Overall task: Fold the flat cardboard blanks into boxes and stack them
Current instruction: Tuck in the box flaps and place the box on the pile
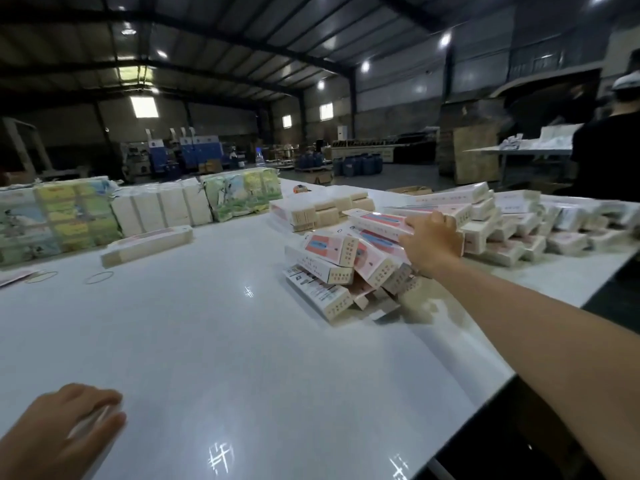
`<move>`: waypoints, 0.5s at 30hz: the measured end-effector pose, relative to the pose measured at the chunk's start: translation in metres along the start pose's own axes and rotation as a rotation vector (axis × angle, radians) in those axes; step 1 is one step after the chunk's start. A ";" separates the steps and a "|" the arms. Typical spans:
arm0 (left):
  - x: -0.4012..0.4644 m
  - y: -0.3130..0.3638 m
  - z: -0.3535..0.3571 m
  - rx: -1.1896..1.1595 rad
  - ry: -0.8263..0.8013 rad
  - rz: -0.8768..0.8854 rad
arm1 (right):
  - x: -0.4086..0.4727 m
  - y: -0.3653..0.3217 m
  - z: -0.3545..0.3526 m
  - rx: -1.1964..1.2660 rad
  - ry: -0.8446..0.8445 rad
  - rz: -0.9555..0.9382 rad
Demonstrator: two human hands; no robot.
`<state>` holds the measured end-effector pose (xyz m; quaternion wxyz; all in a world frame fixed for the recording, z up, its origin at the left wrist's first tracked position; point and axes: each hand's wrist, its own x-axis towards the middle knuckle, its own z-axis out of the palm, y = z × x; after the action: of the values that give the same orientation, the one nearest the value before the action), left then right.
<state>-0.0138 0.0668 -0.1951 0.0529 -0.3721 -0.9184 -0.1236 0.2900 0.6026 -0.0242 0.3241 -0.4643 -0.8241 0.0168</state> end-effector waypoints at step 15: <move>-0.059 0.167 -0.090 -0.138 0.196 -0.077 | -0.151 -0.178 -0.045 0.601 -0.214 -0.831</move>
<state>0.1451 0.1194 -0.0884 0.1119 -0.3256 -0.9117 -0.2241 0.2341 0.3720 -0.0086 0.3363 0.0197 -0.9261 0.1700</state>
